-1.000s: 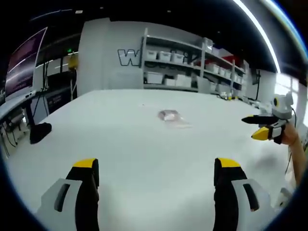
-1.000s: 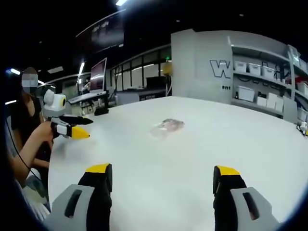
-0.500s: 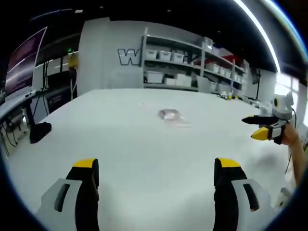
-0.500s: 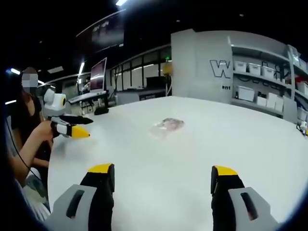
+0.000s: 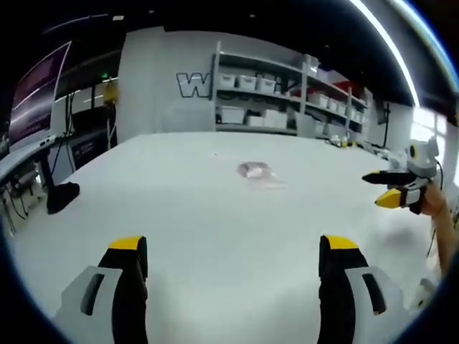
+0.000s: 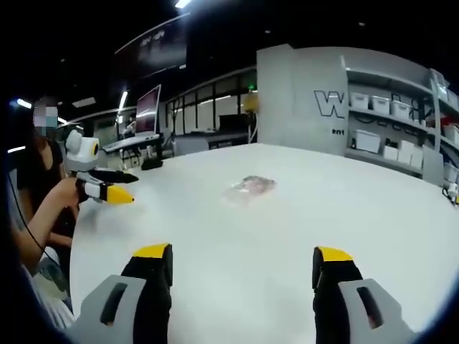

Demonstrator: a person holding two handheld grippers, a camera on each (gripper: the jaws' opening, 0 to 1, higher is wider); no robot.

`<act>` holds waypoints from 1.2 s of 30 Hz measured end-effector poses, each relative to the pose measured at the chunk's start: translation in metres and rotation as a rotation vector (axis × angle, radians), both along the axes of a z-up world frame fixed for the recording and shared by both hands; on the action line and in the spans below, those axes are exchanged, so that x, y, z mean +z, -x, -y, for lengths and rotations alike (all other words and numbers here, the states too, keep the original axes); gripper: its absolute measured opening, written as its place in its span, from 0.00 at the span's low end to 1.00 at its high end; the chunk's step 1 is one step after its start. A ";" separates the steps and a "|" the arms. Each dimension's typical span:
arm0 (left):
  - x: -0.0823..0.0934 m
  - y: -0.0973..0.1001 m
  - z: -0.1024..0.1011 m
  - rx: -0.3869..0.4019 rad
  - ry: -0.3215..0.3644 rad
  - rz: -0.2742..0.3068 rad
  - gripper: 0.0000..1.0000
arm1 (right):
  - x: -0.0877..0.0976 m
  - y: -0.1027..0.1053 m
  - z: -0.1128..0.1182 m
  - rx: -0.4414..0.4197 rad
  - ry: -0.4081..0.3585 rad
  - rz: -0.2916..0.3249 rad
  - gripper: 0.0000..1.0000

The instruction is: Open the resealable bag by pulling the two sides of the seal apart until the entire bag opening is separated and visibly accessible.

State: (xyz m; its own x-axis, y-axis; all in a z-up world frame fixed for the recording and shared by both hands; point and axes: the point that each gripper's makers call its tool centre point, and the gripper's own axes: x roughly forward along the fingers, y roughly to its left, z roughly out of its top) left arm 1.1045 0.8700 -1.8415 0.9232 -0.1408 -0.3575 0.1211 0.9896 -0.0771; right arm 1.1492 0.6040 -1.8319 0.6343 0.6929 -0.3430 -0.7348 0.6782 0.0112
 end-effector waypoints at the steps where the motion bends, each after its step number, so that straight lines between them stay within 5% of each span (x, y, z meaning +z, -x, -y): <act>1: 0.000 0.000 0.000 0.000 0.001 0.002 1.00 | 0.000 0.000 0.000 0.002 0.002 0.001 0.81; 36: 0.001 -0.001 0.019 -0.050 0.004 -0.004 1.00 | 0.005 -0.019 -0.014 0.077 0.113 0.066 0.69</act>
